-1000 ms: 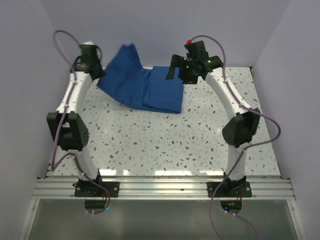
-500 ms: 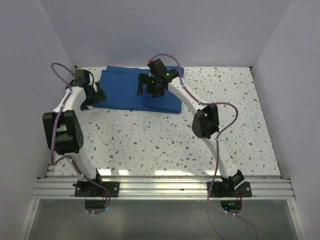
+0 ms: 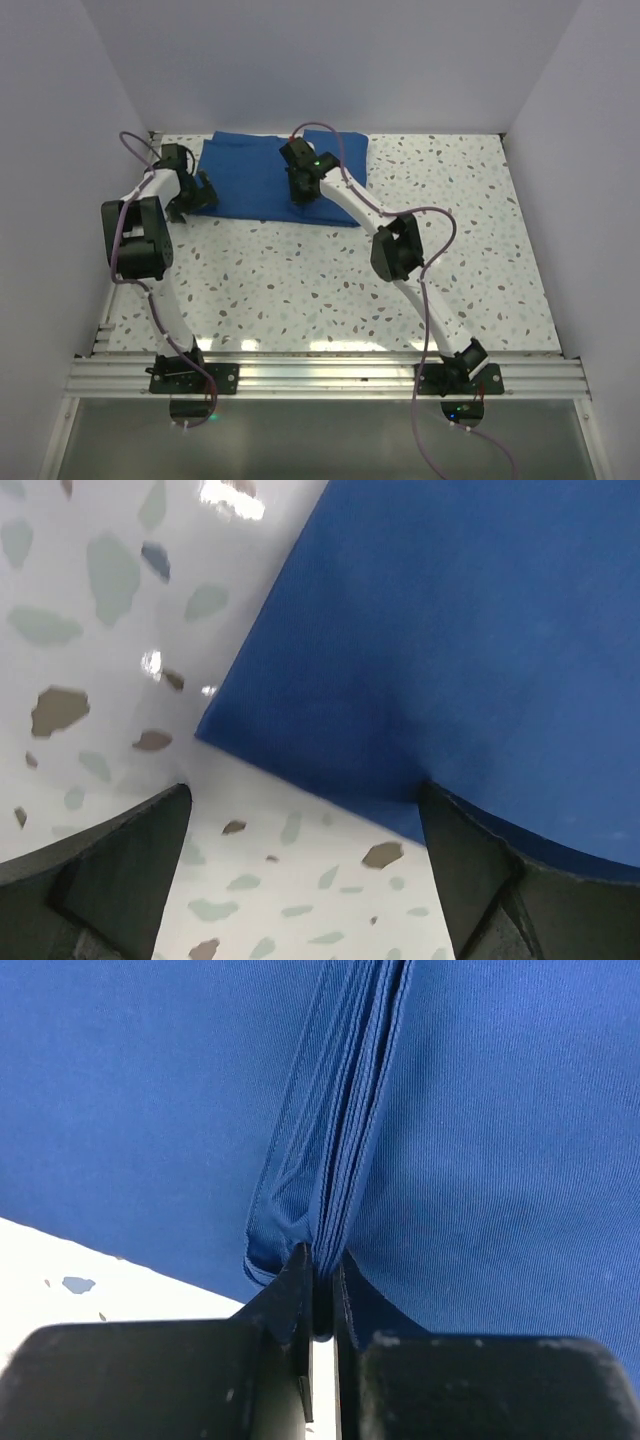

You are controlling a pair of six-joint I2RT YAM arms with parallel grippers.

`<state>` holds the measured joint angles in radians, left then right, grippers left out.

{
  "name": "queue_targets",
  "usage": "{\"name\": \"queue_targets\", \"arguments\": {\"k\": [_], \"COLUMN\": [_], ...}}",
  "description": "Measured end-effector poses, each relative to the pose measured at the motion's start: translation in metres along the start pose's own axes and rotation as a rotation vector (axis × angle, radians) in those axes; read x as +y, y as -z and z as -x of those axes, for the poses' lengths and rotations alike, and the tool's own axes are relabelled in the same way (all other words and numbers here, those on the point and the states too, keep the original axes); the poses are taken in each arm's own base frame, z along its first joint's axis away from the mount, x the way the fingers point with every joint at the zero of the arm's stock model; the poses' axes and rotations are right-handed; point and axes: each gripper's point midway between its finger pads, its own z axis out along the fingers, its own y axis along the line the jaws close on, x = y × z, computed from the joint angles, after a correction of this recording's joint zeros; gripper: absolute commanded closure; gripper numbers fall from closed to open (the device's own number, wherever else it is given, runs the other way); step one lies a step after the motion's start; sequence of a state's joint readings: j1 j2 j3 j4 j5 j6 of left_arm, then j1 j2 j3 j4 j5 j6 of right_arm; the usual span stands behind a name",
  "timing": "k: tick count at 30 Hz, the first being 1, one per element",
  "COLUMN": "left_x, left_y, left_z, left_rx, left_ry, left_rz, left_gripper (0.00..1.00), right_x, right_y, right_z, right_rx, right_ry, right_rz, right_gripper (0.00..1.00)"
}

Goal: Open and lay out the surgical kit
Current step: Open the surgical kit at the center of the board.

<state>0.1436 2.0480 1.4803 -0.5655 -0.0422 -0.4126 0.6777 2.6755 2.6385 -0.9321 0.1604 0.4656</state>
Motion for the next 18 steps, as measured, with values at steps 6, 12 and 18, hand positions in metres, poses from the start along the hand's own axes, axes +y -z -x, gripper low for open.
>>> {"name": "queue_targets", "arguments": {"k": [6,12,18], "left_x": [-0.003,-0.002,-0.001], "left_y": [-0.016,-0.017,-0.017], "left_z": [0.028,0.031,0.03], "left_rx": [-0.033,-0.031,-0.028], "left_ry": [0.0,0.005,0.015], "left_rz": [0.035,0.054,0.057], "left_gripper": [0.12,0.26,0.3], "right_x": [-0.01,-0.115,-0.31], "right_y": [0.008,0.075,0.184], "right_z": [0.004,0.018,0.01], "right_rx": [-0.004,-0.017,-0.117], "right_ry": [-0.008,-0.118,-0.401], "right_rz": [-0.027,-0.196,-0.484], "right_gripper": [1.0,1.0,0.61]}}
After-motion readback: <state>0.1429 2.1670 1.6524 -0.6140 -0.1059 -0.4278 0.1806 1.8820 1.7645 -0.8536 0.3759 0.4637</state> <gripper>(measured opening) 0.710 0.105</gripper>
